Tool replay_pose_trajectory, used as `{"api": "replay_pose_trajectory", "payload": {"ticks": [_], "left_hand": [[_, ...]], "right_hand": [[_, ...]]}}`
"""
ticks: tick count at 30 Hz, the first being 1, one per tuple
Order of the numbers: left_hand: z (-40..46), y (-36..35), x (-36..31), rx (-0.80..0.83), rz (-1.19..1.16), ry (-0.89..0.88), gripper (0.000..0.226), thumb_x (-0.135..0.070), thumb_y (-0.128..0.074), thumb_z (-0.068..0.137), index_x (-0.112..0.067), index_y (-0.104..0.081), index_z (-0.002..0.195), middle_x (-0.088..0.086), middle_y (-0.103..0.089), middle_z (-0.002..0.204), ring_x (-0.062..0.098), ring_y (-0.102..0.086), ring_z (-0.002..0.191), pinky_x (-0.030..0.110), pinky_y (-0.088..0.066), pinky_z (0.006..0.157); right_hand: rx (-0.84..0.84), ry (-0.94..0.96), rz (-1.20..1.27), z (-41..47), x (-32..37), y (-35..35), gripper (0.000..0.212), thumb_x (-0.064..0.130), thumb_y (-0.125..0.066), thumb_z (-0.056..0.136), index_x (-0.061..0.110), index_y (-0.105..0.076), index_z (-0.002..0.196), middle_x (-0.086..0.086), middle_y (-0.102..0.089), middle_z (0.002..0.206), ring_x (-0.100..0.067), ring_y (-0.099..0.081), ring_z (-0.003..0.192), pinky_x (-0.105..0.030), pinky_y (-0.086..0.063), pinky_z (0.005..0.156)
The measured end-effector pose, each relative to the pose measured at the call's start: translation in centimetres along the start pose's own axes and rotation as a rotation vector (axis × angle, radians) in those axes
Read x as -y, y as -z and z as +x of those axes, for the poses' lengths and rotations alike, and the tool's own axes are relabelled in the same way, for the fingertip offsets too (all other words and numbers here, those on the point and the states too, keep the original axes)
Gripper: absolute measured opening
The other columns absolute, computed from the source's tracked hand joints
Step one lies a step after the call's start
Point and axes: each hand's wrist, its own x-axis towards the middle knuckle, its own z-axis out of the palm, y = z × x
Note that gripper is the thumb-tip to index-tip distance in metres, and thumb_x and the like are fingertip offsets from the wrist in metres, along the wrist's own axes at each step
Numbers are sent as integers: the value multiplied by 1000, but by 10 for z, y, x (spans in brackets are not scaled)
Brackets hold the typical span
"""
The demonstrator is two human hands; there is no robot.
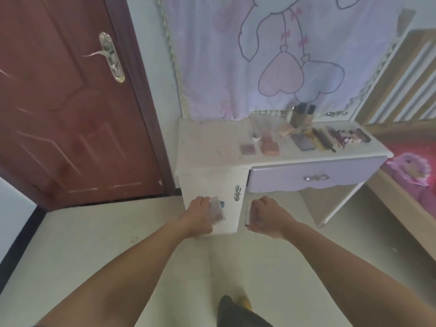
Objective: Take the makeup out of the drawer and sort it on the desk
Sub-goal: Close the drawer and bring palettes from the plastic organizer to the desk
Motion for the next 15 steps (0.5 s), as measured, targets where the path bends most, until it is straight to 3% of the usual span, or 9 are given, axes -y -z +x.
{"api": "replay_pose_trajectory", "payload": {"ticks": [7, 11, 13, 15], "left_hand": [[160, 68, -1, 8, -60, 26, 80, -22, -63, 79, -5, -18, 143, 11, -25, 141, 29, -26, 133, 34, -29, 108], [247, 97, 11, 27, -45, 33, 80, -21, -63, 78, -7, -19, 143, 11, -25, 141, 29, -27, 132, 38, -33, 107], [293, 109, 18, 25, -25, 10, 80, -22, -64, 77, -7, -19, 143, 12, -26, 141, 30, -28, 131, 38, -33, 106], [340, 120, 24, 30, -12, -14, 81, -22, -64, 77, -7, -19, 143, 12, -26, 141, 30, -29, 131, 37, -34, 105]], "right_hand": [[26, 77, -62, 166, -47, 84, 54, 54, -67, 74, 15, -48, 108, -3, -44, 115, -24, -43, 112, -36, -45, 90], [38, 126, -114, 252, -58, 116, 68, 53, -66, 76, 13, -43, 126, -6, -42, 129, -27, -41, 118, -37, -43, 92], [41, 124, -153, 296, -62, 129, 65, 53, -63, 79, 12, -42, 124, -6, -41, 125, -26, -41, 118, -34, -40, 86], [42, 111, -137, 341, -69, 138, 63, 56, -62, 78, 14, -43, 121, -5, -41, 123, -26, -41, 117, -39, -41, 92]]}}
